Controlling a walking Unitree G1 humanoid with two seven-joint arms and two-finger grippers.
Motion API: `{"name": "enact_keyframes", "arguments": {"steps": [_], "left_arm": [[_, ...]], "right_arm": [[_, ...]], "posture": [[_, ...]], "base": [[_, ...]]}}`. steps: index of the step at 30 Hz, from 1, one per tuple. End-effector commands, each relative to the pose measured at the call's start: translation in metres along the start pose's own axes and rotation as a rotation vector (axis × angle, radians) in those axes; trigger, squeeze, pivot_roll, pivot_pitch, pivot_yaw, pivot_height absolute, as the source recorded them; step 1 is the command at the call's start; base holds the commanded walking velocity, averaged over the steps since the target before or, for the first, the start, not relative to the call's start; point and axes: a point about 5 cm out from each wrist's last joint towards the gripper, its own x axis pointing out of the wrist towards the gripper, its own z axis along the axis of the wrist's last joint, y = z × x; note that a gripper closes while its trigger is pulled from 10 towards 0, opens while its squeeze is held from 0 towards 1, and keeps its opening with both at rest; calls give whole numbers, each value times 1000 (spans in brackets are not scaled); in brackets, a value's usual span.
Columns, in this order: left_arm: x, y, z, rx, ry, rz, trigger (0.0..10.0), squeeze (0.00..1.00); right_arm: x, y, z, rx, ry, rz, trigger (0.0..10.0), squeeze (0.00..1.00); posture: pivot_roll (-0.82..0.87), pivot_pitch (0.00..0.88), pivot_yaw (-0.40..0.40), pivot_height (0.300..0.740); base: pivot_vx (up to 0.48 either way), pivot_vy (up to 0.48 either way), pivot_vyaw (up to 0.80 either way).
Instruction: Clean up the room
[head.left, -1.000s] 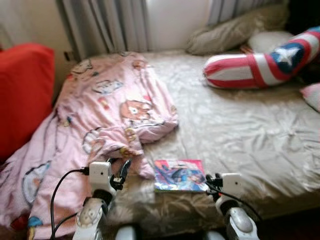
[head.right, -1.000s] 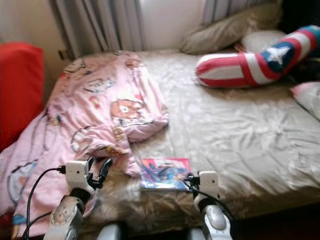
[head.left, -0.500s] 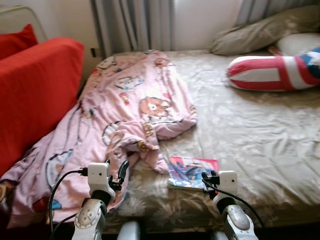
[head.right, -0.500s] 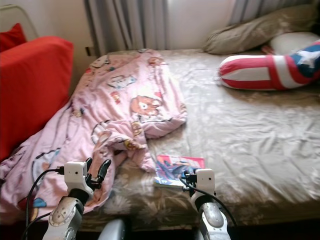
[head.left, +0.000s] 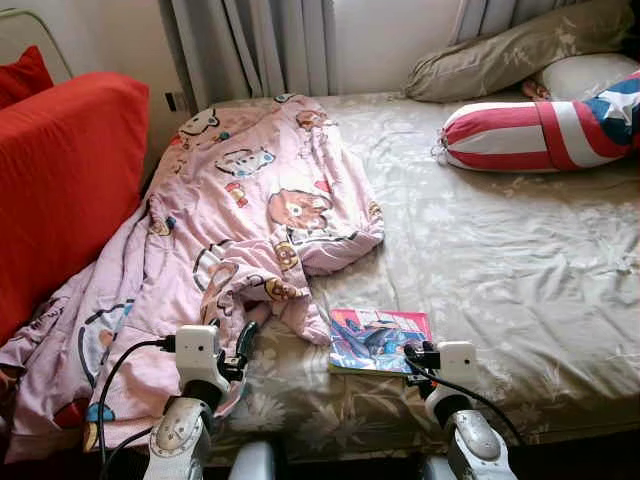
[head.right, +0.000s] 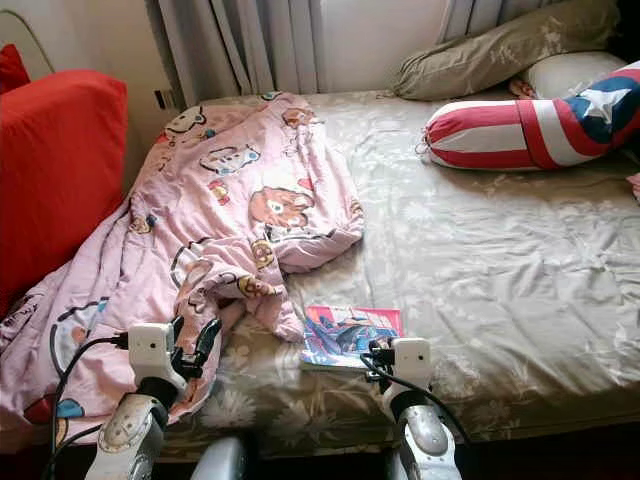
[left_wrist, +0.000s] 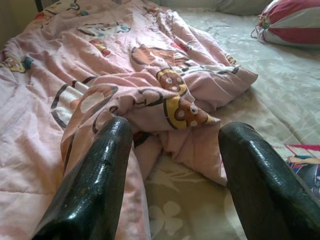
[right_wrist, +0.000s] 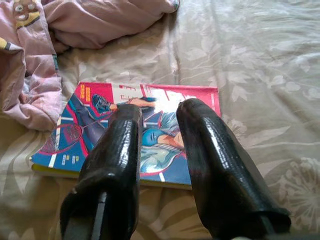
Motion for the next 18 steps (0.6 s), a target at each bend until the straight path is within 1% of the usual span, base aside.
{"name": "enact_keyframes", "arguments": {"steps": [1, 13, 18], "left_arm": [[1, 3, 2, -2, -5, 6, 10000, 0], [2, 2, 3, -2, -10, 5, 10000, 0], [2, 1, 3, -6, -17, 0, 10000, 0]], "right_arm": [[0, 1, -2, 7, 9, 2, 10000, 0], [0, 3, -1, -7, 8, 21, 10000, 0], [0, 3, 0, -8, 5, 23, 10000, 0]], "posture": [[66, 0, 27, 606], [65, 0, 26, 606], [61, 0, 26, 606]], "base": [[277, 0, 0], [298, 0, 0], [0, 0, 0]]}}
